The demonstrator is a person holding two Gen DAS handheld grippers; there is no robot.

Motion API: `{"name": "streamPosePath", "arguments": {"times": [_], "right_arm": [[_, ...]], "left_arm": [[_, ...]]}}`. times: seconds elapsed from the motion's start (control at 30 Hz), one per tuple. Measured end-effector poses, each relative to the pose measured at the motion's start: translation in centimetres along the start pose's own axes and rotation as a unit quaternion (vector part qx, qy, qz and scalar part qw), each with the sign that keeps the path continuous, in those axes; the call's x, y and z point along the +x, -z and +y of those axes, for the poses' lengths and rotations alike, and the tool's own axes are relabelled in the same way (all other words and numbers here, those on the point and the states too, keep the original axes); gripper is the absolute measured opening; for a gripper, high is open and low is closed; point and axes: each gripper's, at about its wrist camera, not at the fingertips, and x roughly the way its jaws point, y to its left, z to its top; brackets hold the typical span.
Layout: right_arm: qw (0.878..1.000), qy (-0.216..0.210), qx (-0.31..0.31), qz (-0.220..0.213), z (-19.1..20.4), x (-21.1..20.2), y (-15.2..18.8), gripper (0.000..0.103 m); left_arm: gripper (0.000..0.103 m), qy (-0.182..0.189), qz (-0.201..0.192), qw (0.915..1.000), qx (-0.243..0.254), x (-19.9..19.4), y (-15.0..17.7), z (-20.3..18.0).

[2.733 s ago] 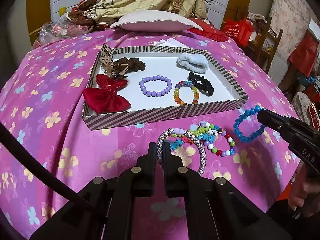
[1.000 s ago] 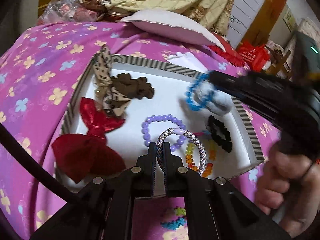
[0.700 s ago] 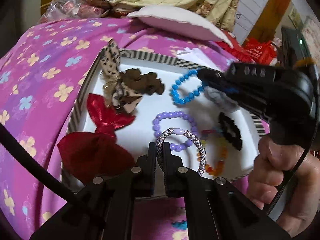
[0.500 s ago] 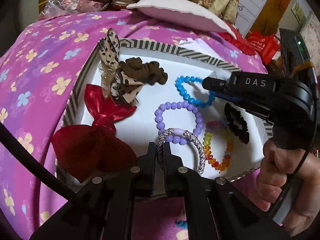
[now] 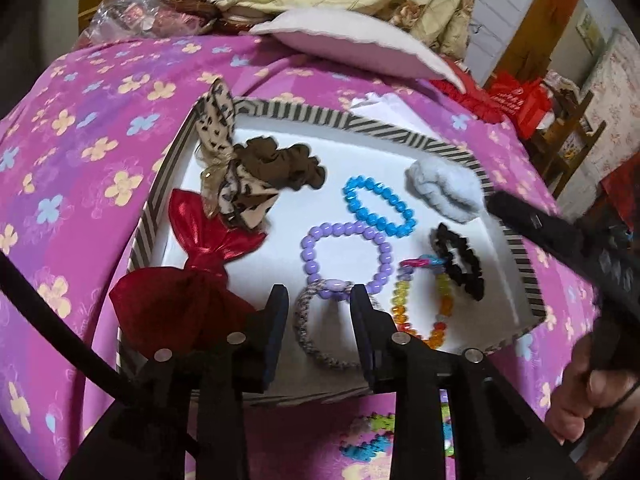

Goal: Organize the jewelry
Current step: 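Open the right gripper to drop the blue bracelet while the left releases the grey rope bracelet, then withdraw both grippers from the tray back over the remaining bracelets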

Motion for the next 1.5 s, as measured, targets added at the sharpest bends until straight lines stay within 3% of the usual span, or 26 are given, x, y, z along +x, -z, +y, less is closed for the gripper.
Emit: {"name": "streamPosePath", "arguments": {"times": [0.2,0.4,0.57,0.7,0.77,1.17,1.4,1.5], "right_arm": [[0.998,0.052,-0.025,-0.020,-2.2,-6.1,4.9,0.057],[0.994,0.068,-0.060,0.054,-3.1,-7.6,11.4,0.059],[0.984,0.088,-0.123,0.098,-2.7,-6.4,14.1,0.060],[0.983,0.103,-0.115,0.096,-3.1,-6.0,14.5,0.095],[0.984,0.109,-0.101,0.097,-3.6,-5.7,14.4,0.103],[0.983,0.095,-0.127,0.096,-2.9,-6.4,15.2,0.103],[0.984,0.060,-0.136,0.096,0.6,-7.2,17.4,0.103],[0.981,0.074,-0.153,0.089,2.2,-7.3,18.6,0.103]], "left_arm": [[0.029,0.022,-0.038,0.9990,0.005,-3.1,0.7,-0.3],[0.029,0.034,-0.055,0.9975,0.026,-6.5,3.9,0.5],[0.031,0.037,-0.014,0.9973,0.061,-5.6,7.8,0.6],[0.031,0.032,0.001,0.9956,0.088,-4.1,8.3,-0.4],[0.031,0.038,-0.001,0.9961,0.079,-3.8,8.2,-0.6],[0.031,-0.004,0.004,0.9981,0.062,-3.7,8.6,-0.7],[0.031,-0.063,-0.001,0.9980,0.010,-5.1,10.6,0.6],[0.031,-0.078,-0.008,0.9969,-0.005,-5.6,11.2,0.7]]}}
